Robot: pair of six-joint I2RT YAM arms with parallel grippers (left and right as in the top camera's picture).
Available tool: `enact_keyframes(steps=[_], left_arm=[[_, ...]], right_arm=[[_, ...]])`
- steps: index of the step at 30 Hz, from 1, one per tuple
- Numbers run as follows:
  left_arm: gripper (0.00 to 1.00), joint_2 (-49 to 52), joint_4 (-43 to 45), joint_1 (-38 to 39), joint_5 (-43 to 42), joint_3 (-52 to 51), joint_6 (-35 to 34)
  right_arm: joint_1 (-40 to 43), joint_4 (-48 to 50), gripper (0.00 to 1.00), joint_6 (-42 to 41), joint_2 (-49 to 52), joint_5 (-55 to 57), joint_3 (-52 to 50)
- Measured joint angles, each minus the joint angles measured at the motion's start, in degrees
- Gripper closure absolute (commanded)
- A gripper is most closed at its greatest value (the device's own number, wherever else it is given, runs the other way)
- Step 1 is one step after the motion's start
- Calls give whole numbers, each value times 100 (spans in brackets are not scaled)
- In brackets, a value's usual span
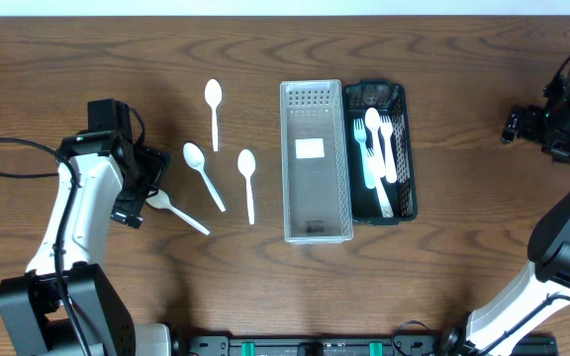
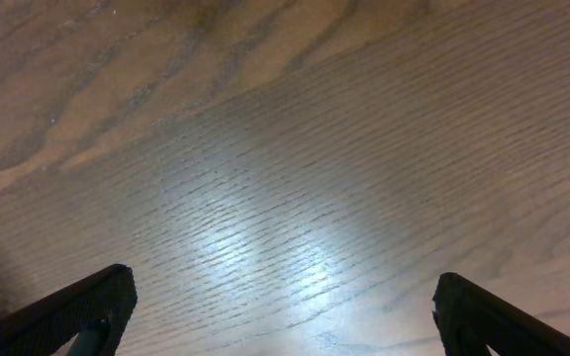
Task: Pack container
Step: 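Move the left gripper over the white spoons on the left, then lower the left gripper and close it on the lower-left white spoon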
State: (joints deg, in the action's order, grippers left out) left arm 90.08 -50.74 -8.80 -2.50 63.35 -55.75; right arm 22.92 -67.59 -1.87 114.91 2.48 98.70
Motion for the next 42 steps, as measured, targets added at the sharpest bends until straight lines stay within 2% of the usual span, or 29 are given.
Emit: enact_keyframes(steps=[5,13,30,42], left_arm=[[2,4,-20,0,-9,0,68],[2,13,170,0,-223,-317,671],[2,975,352,0,-376,-396,518],[2,1038,586,2,-568,-398,671]], right_arm=[[0,0,1,0,0,2,0],[0,0,1,0,0,0,0],[0,0,1,0,0,2,0],[0,0,1,0,0,2,0]])
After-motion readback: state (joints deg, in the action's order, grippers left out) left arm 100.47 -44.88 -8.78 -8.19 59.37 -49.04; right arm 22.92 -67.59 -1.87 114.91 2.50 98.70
